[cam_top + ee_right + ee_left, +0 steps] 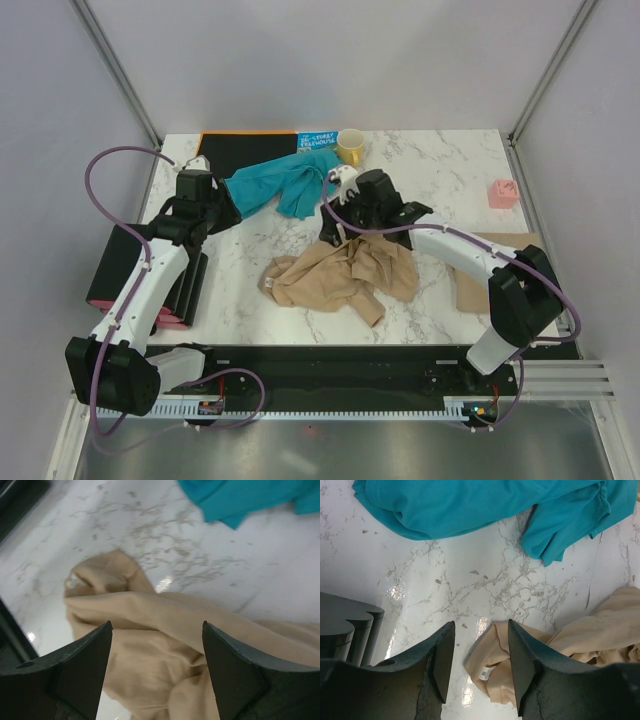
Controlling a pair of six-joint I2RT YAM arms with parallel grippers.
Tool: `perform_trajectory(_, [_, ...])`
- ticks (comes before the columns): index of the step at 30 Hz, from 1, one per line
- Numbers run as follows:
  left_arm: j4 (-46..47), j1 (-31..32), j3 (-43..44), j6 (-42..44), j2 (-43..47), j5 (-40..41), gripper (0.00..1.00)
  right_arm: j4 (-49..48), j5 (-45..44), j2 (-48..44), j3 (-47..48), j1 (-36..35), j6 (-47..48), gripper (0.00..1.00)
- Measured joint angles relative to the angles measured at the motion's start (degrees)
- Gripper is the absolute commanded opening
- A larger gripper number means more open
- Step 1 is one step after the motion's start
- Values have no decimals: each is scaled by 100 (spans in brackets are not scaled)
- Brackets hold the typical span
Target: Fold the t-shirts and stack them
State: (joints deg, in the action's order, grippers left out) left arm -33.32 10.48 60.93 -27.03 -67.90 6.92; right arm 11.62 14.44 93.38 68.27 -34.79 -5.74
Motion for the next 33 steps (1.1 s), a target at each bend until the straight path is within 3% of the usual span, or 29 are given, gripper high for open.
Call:
perform_trajectory(7, [0,0,0,0,0,-2,54,39,221,-15,11,-1067,-7,82])
perform_trajectory(15, [0,15,0,0,0,0,54,321,-562,603,177,-2083,162,85])
perform_trajectory(26, [0,26,0,0,0,2,54,503,-1753,907,887,-2404,520,85])
perform_trajectory(33, [0,26,0,0,0,2,54,544,-1974,1338,1174,-2653,802,85])
